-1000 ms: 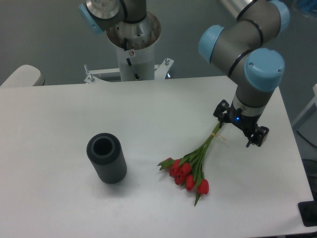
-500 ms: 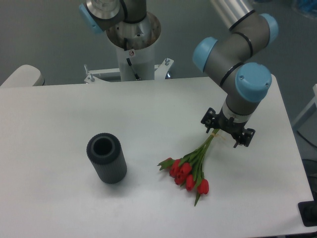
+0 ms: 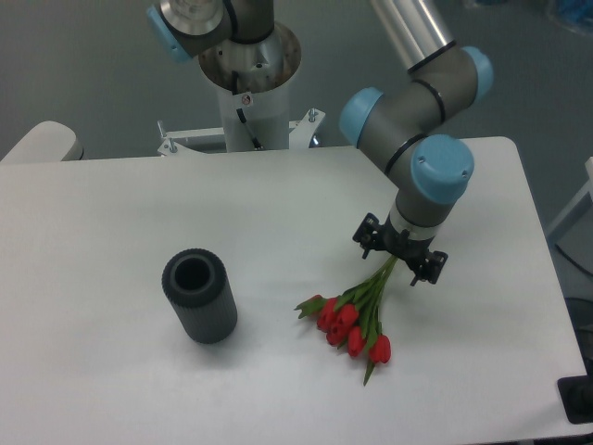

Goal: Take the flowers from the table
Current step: 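Lower the gripper onto the stems near the red tulip heads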

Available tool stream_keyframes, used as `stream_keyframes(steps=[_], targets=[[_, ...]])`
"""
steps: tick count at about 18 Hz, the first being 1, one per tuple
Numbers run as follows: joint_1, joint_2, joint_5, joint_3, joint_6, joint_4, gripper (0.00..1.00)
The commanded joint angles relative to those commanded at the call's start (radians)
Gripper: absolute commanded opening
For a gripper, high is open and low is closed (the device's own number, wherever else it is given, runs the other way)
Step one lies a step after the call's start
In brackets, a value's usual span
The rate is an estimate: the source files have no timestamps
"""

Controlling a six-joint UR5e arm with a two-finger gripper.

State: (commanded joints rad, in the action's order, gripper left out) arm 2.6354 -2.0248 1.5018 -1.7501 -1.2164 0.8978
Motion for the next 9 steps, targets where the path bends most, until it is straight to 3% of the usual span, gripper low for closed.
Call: stream_keyframes(steps=[9], targets=[[-0.005,-0.017,0.003,-0.035,0.011,-0.051,1.0]])
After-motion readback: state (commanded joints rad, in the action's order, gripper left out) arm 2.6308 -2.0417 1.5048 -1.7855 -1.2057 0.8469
